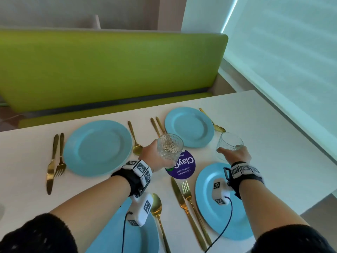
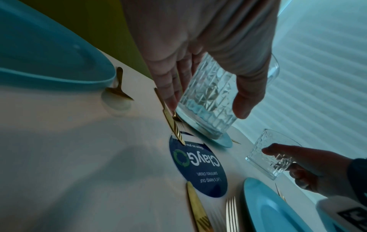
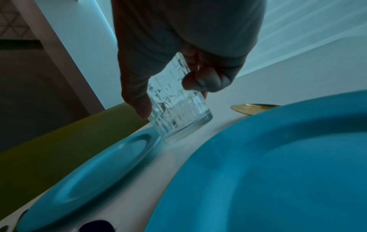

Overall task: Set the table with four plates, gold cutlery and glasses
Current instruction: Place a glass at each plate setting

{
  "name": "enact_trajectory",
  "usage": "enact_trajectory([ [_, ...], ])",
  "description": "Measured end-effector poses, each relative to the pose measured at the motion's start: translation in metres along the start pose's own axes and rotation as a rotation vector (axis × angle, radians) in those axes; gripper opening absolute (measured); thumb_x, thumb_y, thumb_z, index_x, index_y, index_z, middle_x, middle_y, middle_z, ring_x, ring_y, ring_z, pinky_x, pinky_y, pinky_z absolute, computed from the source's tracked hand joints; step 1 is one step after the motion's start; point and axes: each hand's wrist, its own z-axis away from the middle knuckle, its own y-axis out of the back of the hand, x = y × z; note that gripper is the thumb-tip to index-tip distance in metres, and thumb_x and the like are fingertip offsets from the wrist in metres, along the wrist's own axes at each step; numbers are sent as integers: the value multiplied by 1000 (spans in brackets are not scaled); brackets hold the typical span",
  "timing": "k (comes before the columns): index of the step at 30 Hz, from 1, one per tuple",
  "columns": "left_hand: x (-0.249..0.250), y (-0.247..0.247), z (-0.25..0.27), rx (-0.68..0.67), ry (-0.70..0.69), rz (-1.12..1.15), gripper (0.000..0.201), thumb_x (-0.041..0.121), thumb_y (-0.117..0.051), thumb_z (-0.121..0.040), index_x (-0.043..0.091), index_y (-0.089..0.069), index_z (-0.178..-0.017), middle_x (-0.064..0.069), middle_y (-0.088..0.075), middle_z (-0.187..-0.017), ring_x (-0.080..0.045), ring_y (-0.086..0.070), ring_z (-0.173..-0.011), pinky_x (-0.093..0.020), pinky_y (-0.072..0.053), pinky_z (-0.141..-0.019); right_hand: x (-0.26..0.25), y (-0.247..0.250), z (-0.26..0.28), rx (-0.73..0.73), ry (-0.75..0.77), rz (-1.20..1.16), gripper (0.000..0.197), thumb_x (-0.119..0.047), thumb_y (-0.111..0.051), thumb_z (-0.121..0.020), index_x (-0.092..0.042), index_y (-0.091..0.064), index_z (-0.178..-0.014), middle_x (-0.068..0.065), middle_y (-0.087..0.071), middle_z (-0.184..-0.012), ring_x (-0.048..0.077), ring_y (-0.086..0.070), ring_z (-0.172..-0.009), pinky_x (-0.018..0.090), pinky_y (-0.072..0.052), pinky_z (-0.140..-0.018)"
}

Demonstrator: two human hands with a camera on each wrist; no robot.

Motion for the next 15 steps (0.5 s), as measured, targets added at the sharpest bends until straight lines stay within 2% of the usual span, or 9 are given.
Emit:
enact_trajectory([
  [3, 3, -9, -6, -26, 8, 8, 97, 45, -86, -41, 24, -47, -127, 7, -63, -119, -15, -62, -107, -34, -54, -93, 0, -5, -10, -2, -31, -27, 81, -39, -81, -63, -6, -47, -129, 14, -58, -125, 31, -54, -117, 35, -46, -93],
  [6, 6, -15, -10, -33, 10, -13, 97, 43, -87, -44, 26, -45, -131, 6, -64, -121, -15, -62, -108, -31, -55, -91, 2, -10, -17, -2, -55, -53, 81, -36, -81, -65, -7, -44, -131, 15, -56, -127, 31, -52, -119, 35, -45, -94],
  [10, 10, -23, -13, -56, 2, -28, 95, 37, -87, -51, 25, -43, -135, 2, -62, -126, -18, -60, -113, -33, -53, -95, 5, -14, -22, 6, -68, -93, 81, -33, -79, -67, -9, -41, -134, 14, -53, -130, 31, -51, -121, 34, -44, -95],
  [15, 12, -32, -17, -72, 3, -81, 93, 39, -86, -54, 25, -43, -135, 0, -61, -126, -20, -59, -114, -34, -52, -96, 8, -15, -26, 28, -74, -156, 81, -31, -80, -66, -11, -41, -134, 14, -52, -131, 30, -51, -121, 34, -43, -97],
])
